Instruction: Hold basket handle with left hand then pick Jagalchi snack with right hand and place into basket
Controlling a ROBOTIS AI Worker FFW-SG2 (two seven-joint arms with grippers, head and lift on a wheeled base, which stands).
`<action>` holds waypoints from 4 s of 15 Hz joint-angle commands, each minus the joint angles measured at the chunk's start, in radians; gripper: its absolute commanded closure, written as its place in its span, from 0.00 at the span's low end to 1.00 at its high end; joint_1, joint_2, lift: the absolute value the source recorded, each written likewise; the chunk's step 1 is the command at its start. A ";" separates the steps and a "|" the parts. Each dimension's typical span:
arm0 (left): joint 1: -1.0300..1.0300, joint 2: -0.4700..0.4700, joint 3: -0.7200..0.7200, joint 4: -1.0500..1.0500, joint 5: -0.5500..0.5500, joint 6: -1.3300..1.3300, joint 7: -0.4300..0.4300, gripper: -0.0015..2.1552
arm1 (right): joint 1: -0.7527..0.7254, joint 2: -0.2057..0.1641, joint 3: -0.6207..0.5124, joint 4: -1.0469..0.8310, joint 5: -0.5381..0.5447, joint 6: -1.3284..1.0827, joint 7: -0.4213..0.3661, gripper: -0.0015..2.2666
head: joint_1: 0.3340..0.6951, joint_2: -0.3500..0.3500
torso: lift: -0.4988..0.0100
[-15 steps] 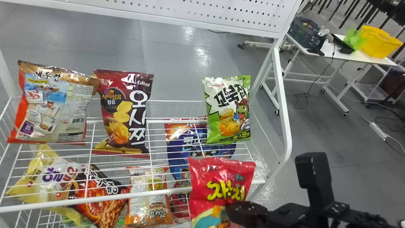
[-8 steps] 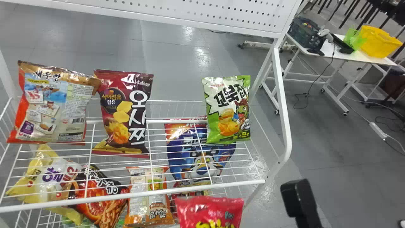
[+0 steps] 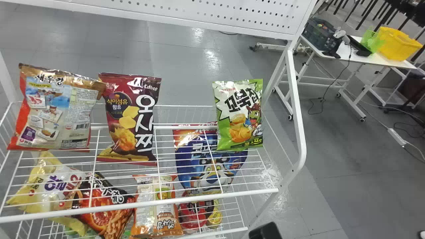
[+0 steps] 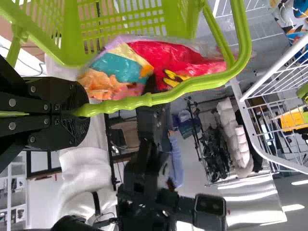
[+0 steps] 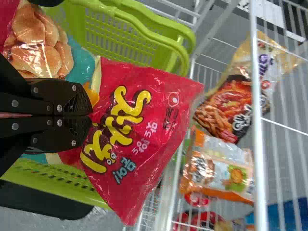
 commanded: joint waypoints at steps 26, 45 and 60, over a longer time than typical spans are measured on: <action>0.015 0.000 0.008 -0.019 0.002 0.000 -0.002 0.56 | -0.040 -0.056 0.176 0.123 0.116 -0.124 -0.061 0.02 | 1.00 0.00 | 0.96; 0.020 -0.003 0.002 -0.013 0.000 -0.028 -0.008 0.56 | 0.020 0.091 -0.092 -0.054 0.130 -0.572 -0.020 0.03 | 1.00 0.00 | 0.96; 0.046 -0.005 0.000 -0.015 0.002 -0.068 -0.016 0.56 | 0.203 0.083 0.106 0.256 0.329 -1.612 -0.001 0.03 | 1.00 0.00 | 0.96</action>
